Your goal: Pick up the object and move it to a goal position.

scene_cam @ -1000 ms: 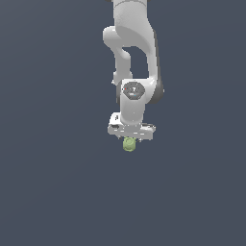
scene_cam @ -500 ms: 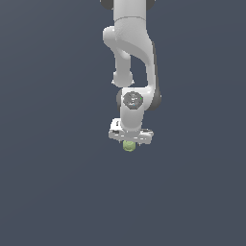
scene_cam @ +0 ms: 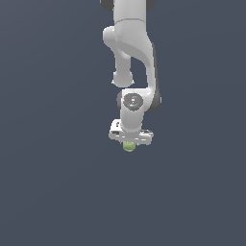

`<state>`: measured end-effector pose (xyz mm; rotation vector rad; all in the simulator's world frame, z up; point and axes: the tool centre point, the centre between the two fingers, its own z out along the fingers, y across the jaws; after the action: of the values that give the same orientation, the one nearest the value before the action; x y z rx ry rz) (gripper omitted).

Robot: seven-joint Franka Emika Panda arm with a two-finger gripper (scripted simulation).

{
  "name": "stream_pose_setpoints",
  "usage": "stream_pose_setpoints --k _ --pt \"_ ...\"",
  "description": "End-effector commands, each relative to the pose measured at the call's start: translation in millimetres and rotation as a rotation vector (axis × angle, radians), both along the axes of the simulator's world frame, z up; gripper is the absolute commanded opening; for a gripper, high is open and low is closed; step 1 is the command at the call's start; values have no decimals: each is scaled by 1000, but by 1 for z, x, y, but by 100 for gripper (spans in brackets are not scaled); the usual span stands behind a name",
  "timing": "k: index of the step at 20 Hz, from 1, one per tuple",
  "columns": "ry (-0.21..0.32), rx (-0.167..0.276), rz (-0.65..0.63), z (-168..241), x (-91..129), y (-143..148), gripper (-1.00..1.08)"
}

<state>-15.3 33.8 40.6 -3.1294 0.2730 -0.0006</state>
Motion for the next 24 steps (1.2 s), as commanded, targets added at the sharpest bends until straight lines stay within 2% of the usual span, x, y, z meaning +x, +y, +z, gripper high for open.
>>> stream_pose_setpoints --k 1,7,12,17,21,24 --pt "0 0 0 -1 0 0 -100" --pt "-12 2 6 5 5 1 -100" --pt "-83 17 42 40 31 11 -100" --pt "-217 44 110 111 72 30 -100" --pt "-356 72 180 190 104 50 -100" --pt "-465 95 236 254 119 66 -100"
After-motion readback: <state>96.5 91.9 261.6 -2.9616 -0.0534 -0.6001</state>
